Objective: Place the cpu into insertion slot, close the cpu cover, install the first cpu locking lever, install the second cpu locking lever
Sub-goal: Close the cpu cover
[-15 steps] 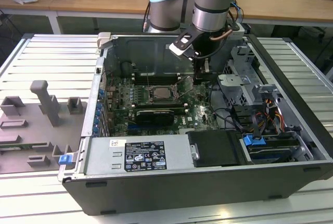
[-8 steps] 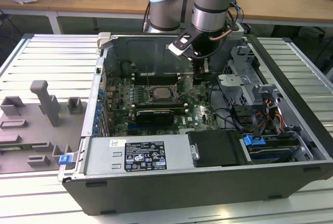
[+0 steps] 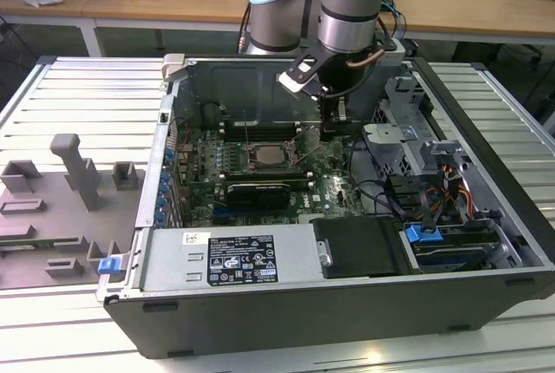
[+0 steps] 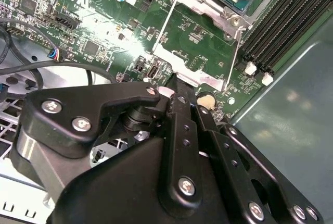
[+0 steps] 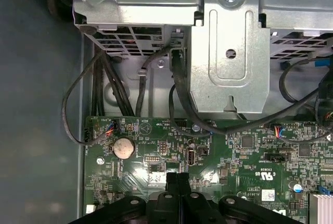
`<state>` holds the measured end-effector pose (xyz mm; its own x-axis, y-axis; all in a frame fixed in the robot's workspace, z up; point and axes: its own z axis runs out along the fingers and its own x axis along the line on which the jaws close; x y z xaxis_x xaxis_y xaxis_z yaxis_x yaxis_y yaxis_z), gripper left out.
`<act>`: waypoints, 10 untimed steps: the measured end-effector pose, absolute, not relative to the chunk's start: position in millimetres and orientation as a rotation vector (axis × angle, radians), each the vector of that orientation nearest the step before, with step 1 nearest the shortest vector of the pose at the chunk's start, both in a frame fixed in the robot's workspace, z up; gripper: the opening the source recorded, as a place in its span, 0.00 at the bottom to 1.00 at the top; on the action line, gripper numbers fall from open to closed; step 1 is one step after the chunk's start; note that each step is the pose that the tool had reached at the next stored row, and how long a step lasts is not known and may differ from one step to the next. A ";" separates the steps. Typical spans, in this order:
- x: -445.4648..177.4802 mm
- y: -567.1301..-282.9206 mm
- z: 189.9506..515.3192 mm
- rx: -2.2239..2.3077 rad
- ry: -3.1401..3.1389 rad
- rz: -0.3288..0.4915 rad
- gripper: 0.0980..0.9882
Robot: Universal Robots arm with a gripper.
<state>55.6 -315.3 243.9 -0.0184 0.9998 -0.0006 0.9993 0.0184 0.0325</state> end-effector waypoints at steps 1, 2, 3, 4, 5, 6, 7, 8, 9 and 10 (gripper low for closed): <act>55.2 -315.3 243.9 2.184 2.225 0.036 0.01; 55.0 -315.3 243.9 2.184 2.225 0.035 0.01; 54.5 -315.3 243.9 2.184 2.225 0.035 0.01; 53.8 -315.3 243.9 2.184 2.225 0.035 0.01; 53.5 -315.3 243.9 2.184 2.225 0.035 0.01; 53.4 -315.3 243.9 2.184 2.225 0.036 0.01; 53.1 -315.3 243.9 2.184 2.225 0.035 0.01; 52.7 -315.3 243.9 2.184 2.225 0.035 0.01; 52.4 -315.3 243.9 2.184 2.225 0.035 0.01; 52.0 -315.3 243.9 2.185 2.225 0.036 0.01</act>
